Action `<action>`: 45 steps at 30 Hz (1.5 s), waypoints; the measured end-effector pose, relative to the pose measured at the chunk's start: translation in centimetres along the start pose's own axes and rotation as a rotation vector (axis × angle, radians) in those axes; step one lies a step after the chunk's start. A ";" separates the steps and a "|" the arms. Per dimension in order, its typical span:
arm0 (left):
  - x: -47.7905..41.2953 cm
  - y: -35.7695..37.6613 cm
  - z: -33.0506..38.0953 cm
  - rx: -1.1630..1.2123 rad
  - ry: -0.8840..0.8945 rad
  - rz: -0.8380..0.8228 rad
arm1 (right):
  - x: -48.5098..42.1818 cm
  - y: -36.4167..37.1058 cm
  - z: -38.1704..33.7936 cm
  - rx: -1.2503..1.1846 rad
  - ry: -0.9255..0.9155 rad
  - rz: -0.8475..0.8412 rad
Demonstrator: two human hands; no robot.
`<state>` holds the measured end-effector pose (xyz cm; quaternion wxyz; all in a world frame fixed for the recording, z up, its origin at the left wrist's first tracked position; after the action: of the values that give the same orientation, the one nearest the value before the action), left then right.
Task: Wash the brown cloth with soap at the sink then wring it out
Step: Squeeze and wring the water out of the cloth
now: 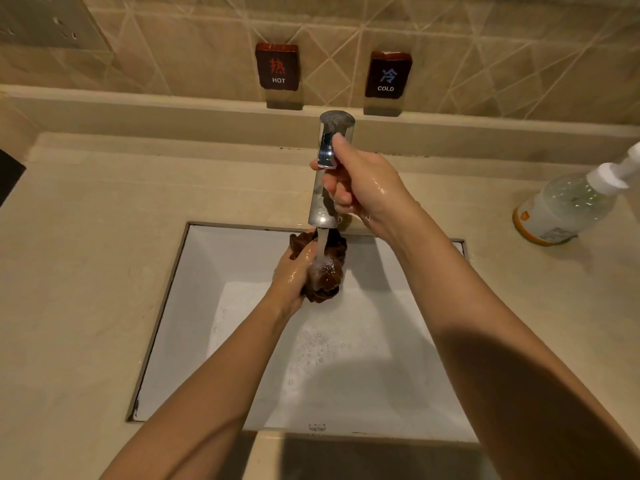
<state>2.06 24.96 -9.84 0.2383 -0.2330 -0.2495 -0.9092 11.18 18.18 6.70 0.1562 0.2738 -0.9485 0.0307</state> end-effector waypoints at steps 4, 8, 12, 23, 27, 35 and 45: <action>0.1 -0.8 -1.2 0.051 -0.014 -0.020 | -0.2 0.5 0.0 -0.067 -0.021 -0.050; 0.3 -1.3 -1.8 0.095 -0.029 -0.017 | -0.2 0.3 -0.2 -0.065 -0.027 -0.067; 0.5 -1.2 -2.0 0.154 -0.021 -0.018 | 0.0 0.3 -0.1 -0.035 -0.032 -0.064; 1.3 -1.4 -3.3 0.237 -0.049 0.022 | 0.1 0.0 0.4 0.211 -0.079 0.021; 2.3 -1.1 -2.8 0.250 -0.050 0.004 | 0.1 -0.4 0.6 0.215 -0.076 0.052; 6.0 -0.2 0.5 0.258 0.019 -0.044 | 5.1 -1.4 3.1 0.400 -0.189 0.302; 11.6 5.1 1.2 0.554 -0.107 -0.065 | 11.7 0.1 6.5 0.424 -0.365 0.437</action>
<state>-3.75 18.08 -0.85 0.2502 -0.1986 -0.5080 -0.7999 -0.06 11.33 4.21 -0.0864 0.0919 -0.9695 0.2102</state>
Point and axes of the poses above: each hand's wrist, its own x-axis away from the middle knuckle, its own y-axis out of the palm, z = x × y, the point moved 9 cm from there along -x, towards the middle knuckle, and after that the axes turned 6 degrees about x, right-handed, at the moved point
